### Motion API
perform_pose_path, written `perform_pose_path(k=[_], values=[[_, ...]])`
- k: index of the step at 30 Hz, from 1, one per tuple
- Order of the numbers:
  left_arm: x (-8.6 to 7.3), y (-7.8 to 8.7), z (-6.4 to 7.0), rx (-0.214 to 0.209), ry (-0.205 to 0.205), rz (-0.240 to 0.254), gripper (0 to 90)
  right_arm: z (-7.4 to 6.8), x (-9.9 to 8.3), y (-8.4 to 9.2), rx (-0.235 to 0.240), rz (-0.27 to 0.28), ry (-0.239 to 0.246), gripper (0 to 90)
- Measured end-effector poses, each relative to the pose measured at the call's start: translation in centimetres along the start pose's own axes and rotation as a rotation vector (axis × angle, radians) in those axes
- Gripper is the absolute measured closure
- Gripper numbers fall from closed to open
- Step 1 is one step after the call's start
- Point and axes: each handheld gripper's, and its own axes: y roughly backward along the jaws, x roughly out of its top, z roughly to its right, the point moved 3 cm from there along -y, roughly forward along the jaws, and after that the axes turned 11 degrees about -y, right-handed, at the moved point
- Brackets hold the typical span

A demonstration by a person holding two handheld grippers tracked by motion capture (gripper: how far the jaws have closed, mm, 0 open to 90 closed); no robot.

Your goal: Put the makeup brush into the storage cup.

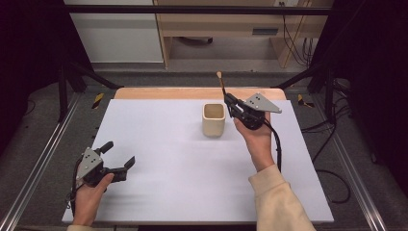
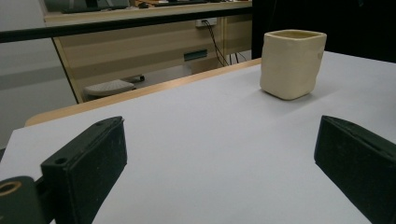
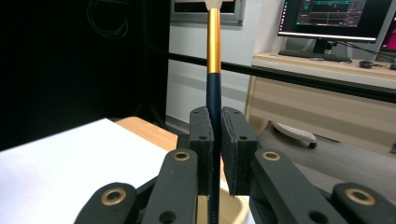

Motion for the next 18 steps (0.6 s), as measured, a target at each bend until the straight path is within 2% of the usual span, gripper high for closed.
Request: perform_pose_path(k=[1, 3, 5, 9, 18], values=[[0.0, 0.0, 0.0, 0.000, -0.002, 0.001, 1.8, -0.1, 0.1, -0.2, 0.001, 0.003, -0.011, 83.5], [0.1, 0.0, 0.0, -0.002, -0.005, 0.003, 1.8, -0.1, 0.3, -0.6, -0.010, -0.002, 0.024, 83.5], [0.1, 0.0, 0.1, -0.003, -0.005, 0.005, 1.8, -0.2, 0.5, -0.9, 0.006, 0.009, 0.004, 83.5], [0.1, 0.0, 0.0, -0.002, -0.007, 0.004, 1.8, -0.3, 0.9, -1.1, 0.015, 0.029, 0.027, 83.5], [0.2, 0.2, 0.0, 0.003, -0.009, 0.010, 1.8, -0.1, 1.0, -1.8, 0.030, 0.058, -0.016, 83.5]])
